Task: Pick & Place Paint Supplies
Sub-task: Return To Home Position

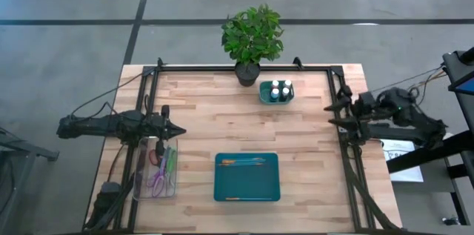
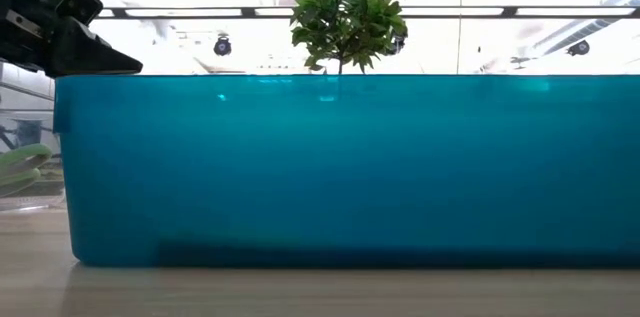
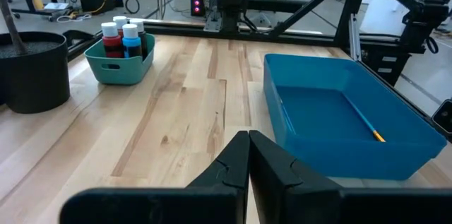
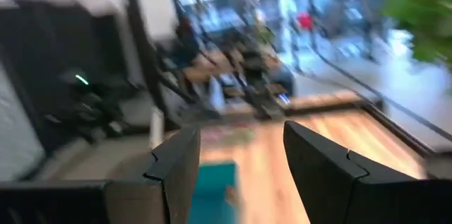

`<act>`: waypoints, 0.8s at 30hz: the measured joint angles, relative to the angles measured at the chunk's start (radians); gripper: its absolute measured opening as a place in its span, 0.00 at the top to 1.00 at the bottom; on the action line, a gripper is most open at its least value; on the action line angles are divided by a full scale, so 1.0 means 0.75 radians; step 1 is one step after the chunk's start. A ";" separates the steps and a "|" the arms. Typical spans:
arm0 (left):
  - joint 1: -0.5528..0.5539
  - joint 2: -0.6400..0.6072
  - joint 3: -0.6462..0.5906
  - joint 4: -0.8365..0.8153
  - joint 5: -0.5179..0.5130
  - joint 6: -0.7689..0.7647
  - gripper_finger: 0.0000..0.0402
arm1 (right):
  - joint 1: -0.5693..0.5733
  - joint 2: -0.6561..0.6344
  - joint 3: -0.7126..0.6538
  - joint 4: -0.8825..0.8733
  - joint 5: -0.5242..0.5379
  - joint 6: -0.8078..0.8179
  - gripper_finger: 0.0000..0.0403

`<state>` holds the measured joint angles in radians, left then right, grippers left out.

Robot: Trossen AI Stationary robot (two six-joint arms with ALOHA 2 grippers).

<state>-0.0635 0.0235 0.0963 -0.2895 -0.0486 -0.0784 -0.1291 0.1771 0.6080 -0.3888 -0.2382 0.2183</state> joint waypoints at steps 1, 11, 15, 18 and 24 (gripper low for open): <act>0.000 0.000 0.000 0.000 0.000 0.000 0.95 | 0.000 -0.048 -0.053 0.059 -0.023 0.019 0.51; 0.000 0.000 -0.001 0.000 0.000 -0.001 0.95 | 0.001 -0.234 -0.369 0.254 -0.034 0.128 0.51; 0.000 0.000 -0.001 0.000 0.000 -0.001 0.95 | 0.001 -0.235 -0.504 0.403 -0.011 0.161 0.51; 0.000 0.000 -0.001 -0.001 0.000 -0.001 0.95 | 0.001 -0.234 -0.621 0.557 -0.014 0.157 0.51; 0.000 0.000 -0.001 0.000 0.000 -0.001 0.95 | 0.001 -0.233 -0.794 0.705 -0.021 0.002 0.51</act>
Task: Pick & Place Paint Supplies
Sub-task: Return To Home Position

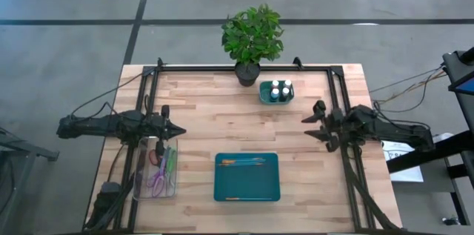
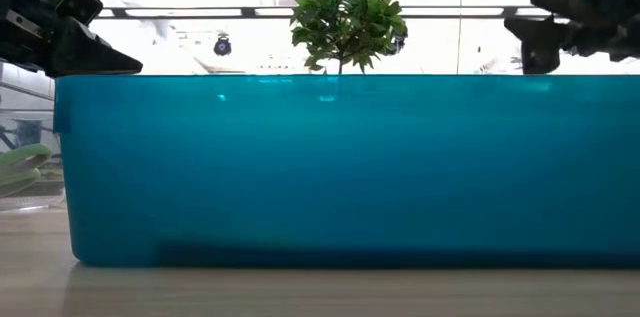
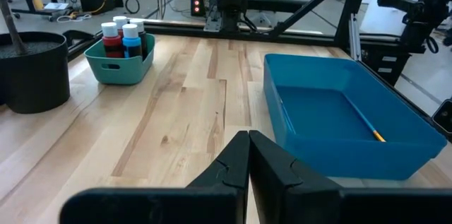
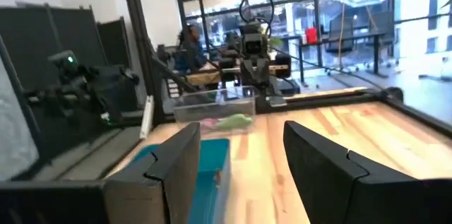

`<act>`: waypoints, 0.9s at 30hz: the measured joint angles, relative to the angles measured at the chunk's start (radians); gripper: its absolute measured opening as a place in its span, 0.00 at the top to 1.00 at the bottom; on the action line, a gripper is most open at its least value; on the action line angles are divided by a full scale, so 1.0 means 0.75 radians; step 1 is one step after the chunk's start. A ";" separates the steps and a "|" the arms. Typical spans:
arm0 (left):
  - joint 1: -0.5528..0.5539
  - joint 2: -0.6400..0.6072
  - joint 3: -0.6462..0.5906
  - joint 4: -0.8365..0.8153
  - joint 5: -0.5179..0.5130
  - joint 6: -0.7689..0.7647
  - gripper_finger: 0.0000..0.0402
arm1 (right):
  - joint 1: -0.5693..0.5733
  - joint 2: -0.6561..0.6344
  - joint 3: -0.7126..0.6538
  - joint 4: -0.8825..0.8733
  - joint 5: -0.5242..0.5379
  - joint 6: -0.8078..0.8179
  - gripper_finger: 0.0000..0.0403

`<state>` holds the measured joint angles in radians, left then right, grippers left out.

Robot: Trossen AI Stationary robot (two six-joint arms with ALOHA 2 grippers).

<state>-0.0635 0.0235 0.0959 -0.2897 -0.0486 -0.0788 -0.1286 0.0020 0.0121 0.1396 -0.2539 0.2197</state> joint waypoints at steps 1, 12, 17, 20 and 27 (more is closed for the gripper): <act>0.000 0.000 0.000 0.000 0.000 0.000 0.95 | 0.000 -0.001 -0.004 0.000 0.001 -0.026 0.51; 0.000 0.000 -0.001 0.000 0.000 0.000 0.95 | 0.000 0.012 -0.004 -0.144 0.149 -0.263 0.51; 0.000 0.000 -0.001 0.000 0.000 0.000 0.95 | 0.000 0.009 -0.004 -0.154 0.205 -0.280 0.50; 0.001 0.000 -0.001 0.000 0.000 0.000 0.95 | 0.000 0.017 -0.004 -0.157 0.218 -0.297 0.50; 0.000 0.000 -0.001 -0.001 0.000 0.000 0.95 | 0.000 0.035 -0.004 -0.173 0.309 -0.214 0.50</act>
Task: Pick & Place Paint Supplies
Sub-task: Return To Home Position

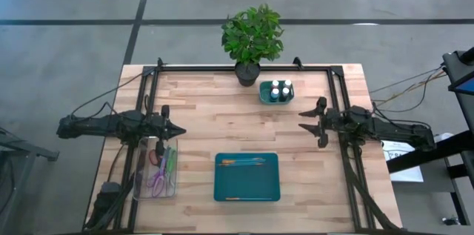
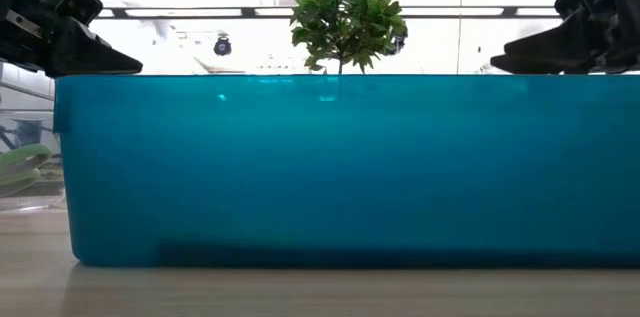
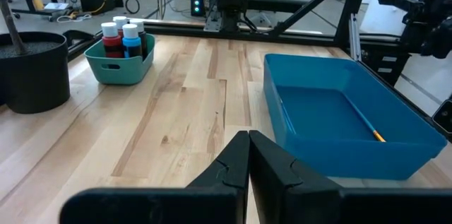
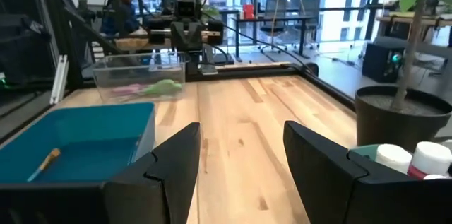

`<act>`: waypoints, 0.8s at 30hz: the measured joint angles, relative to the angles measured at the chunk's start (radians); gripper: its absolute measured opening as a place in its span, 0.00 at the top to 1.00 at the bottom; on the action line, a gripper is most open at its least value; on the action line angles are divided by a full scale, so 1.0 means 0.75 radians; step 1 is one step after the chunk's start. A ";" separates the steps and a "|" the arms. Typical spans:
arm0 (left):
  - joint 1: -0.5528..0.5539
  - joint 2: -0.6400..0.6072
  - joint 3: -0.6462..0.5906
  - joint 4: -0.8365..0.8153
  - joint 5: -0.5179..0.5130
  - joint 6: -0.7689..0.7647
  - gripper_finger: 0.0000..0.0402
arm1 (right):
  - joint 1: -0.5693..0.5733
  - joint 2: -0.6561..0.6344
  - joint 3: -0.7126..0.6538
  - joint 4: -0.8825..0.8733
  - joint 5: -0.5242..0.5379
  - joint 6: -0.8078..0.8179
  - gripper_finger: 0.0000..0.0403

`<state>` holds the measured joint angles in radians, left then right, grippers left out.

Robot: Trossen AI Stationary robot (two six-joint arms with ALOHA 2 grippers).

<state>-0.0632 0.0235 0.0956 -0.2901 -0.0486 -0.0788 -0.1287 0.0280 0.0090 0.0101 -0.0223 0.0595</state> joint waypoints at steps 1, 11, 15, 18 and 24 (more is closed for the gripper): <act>0.000 0.000 0.000 0.000 0.000 0.000 0.95 | 0.001 0.000 0.000 0.001 0.000 0.015 0.50; 0.000 0.000 0.000 0.000 0.000 0.000 0.95 | 0.000 0.001 0.000 0.001 -0.001 0.022 0.50; 0.000 0.000 0.000 0.000 0.000 0.000 0.95 | 0.000 0.001 0.000 0.001 -0.001 0.022 0.50; 0.000 0.000 0.000 0.000 0.000 0.000 0.95 | 0.000 0.001 0.000 0.001 -0.001 0.022 0.50; 0.000 0.000 0.000 0.000 0.000 0.000 0.95 | 0.000 0.001 0.000 0.001 -0.001 0.023 0.50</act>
